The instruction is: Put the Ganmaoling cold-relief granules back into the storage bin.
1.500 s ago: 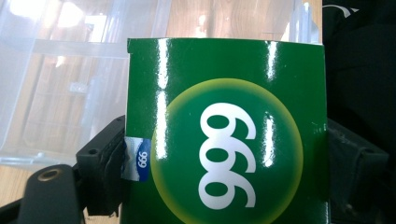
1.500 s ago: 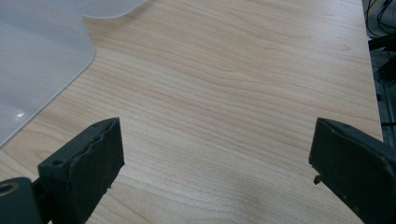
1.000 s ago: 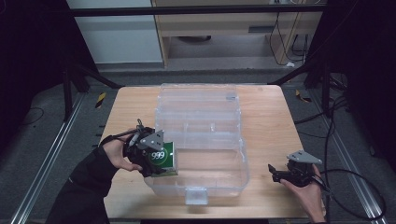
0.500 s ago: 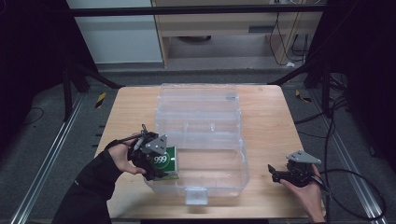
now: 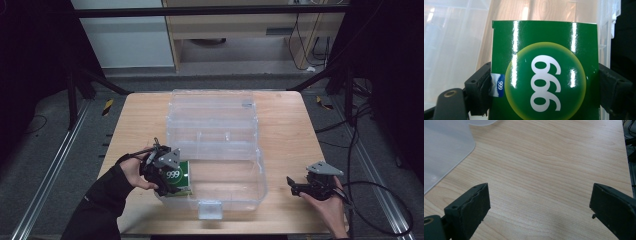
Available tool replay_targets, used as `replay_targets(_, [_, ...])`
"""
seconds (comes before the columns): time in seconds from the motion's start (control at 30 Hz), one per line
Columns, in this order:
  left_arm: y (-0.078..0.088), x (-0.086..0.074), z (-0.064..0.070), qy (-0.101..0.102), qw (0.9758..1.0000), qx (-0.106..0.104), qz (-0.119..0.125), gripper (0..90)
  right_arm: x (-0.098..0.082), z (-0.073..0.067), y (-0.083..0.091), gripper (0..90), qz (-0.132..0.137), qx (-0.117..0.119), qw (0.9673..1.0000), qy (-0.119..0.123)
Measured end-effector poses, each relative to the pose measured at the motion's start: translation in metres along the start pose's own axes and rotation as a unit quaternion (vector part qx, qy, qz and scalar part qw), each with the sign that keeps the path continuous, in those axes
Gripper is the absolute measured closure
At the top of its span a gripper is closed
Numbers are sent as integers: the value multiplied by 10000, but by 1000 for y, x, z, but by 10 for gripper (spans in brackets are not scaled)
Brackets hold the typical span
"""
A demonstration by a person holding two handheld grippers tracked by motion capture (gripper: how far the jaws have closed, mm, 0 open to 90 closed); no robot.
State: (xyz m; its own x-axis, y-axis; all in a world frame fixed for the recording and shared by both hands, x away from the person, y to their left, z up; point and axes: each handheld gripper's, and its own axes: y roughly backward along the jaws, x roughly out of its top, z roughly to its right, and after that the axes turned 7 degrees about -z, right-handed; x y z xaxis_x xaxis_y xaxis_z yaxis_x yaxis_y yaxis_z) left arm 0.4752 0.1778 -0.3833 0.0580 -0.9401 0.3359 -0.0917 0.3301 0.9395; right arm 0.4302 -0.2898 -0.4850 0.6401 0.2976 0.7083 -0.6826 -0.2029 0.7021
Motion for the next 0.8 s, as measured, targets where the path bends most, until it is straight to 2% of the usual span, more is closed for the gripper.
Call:
replay_targets(0.33, [-13,-4,0,76,9999,-87,6,146,0,0,-1,33,-21,-7,10000,24])
replay_targets(0.8, [-25,-5,0,75,9997,-152,-169,129,0,0,-1,31,-36,7,10000,20])
